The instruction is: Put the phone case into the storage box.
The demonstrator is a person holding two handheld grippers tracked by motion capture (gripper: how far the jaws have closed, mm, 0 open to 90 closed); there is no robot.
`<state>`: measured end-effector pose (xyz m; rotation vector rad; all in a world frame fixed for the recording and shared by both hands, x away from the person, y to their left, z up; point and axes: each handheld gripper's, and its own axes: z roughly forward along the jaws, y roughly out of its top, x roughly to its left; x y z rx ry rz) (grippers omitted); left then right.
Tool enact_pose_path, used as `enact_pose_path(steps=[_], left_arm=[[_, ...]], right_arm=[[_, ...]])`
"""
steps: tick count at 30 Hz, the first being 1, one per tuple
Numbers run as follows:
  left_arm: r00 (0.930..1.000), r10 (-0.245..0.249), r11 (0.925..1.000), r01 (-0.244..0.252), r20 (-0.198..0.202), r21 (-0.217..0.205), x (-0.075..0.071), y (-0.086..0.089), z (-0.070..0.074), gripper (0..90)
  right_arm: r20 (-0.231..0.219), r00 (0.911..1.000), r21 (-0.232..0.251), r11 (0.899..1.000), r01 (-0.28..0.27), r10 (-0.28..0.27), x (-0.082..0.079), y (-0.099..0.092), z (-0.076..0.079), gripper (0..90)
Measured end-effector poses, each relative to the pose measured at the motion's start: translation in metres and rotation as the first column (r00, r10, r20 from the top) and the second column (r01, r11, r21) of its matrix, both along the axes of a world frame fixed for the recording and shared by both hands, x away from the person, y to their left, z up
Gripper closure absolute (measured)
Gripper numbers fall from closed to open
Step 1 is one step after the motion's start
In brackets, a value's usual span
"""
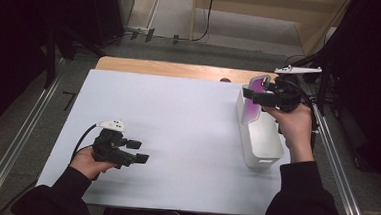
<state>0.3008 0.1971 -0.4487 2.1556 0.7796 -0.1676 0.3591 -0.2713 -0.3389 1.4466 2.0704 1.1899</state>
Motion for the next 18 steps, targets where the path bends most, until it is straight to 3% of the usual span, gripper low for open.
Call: enact_pose_path(steps=[18], left_arm=[[1.0,0.006,1.0,-0.006,-0.003,-0.007,0.001,0.0,-0.001,30.1]], right_arm=[[0.023,0.9958,-0.031,0.996,0.089,-0.088,0.033,-0.01,0.009,14.1]])
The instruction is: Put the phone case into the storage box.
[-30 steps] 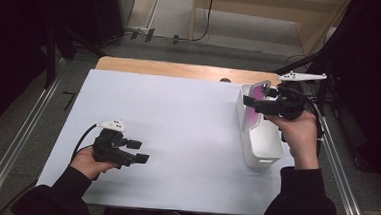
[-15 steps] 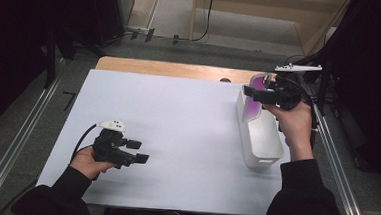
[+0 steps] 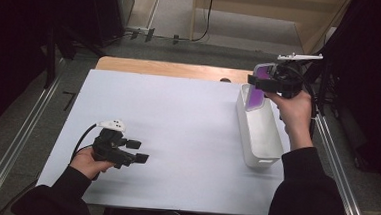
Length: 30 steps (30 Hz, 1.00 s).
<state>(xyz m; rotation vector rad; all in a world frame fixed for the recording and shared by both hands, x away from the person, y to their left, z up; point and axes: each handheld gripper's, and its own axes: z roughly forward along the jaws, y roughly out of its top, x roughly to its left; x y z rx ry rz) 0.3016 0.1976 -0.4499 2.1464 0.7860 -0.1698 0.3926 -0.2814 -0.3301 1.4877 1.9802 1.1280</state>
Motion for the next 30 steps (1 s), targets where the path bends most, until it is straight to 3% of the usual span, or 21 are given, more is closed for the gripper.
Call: enact_pose_path(steps=[9,16,26,30], left_arm=[[1.0,0.0,1.0,0.0,0.005,0.0,-0.001,0.0,0.001,30.1],[1.0,0.002,1.0,-0.002,0.002,-0.001,-0.001,0.0,0.001,30.0],[1.0,-0.002,1.0,0.002,0.009,0.0,0.0,0.001,0.001,30.1],[1.0,-0.001,1.0,0.001,0.009,0.0,-0.001,0.001,0.001,30.0]], right_arm=[[0.004,0.9985,-0.044,0.997,0.055,-0.055,0.019,-0.003,0.004,14.1],[-0.012,0.9968,0.001,0.997,0.079,-0.079,0.036,-0.007,0.005,14.1],[-0.022,0.9908,-0.035,0.991,0.132,-0.133,0.059,-0.007,0.002,14.1],[-0.013,0.987,-0.017,0.987,0.16,-0.16,0.064,-0.008,-0.001,14.1]])
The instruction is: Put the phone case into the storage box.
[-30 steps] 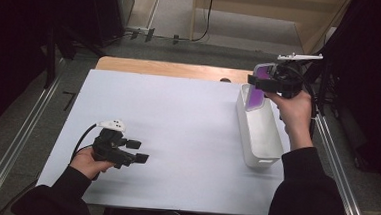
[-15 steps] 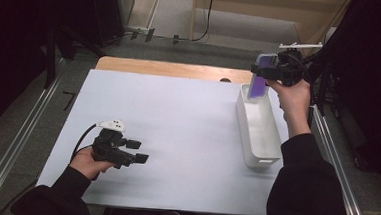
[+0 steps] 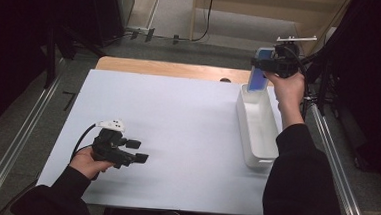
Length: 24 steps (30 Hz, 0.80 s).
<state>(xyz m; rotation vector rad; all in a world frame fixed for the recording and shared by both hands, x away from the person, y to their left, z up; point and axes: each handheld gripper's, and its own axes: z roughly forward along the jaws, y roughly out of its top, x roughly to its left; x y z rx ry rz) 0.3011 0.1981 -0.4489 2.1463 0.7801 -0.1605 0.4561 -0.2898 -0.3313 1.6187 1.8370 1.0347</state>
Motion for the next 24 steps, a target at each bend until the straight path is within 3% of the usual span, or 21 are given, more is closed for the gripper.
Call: enact_pose_path(steps=[4,17,24], left_arm=[[1.0,-0.003,1.0,0.003,0.001,-0.003,0.0,0.0,0.0,30.0],[0.9999,-0.003,1.0,0.003,-0.01,0.005,0.001,0.001,0.001,30.0],[0.9999,-0.003,1.0,0.003,-0.011,0.004,0.001,0.001,0.001,30.1]], right_arm=[[0.009,0.9996,0.021,0.999,0.027,-0.027,0.004,-0.003,-0.005,14.1],[0.045,0.9955,-0.025,0.996,0.084,-0.083,0.006,0.002,-0.022,14.1],[0.036,0.9942,-0.019,0.995,0.102,-0.101,0.006,0.001,-0.033,14.1]])
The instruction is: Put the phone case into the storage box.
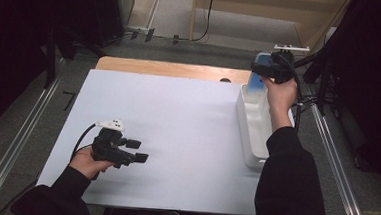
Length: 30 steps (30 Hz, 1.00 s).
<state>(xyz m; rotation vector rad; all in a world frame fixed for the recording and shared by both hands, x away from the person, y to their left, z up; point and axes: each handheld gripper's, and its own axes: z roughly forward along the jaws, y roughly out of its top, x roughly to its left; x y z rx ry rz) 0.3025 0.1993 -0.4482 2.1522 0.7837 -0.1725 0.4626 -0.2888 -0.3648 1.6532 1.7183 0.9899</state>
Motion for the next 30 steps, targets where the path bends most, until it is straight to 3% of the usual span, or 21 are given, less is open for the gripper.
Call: enact_pose_path(steps=[13,30], left_arm=[[1.0,0.002,1.0,-0.002,-0.002,0.0,-0.001,-0.001,0.0,30.1],[1.0,0.002,1.0,-0.002,-0.002,-0.001,-0.001,-0.001,0.0,30.1]], right_arm=[[0.005,0.9999,-0.004,1.0,0.015,-0.015,-0.003,0.0,-0.014,14.1],[-0.023,0.9996,0.01,1.0,0.015,-0.015,-0.001,0.001,-0.032,14.1]])
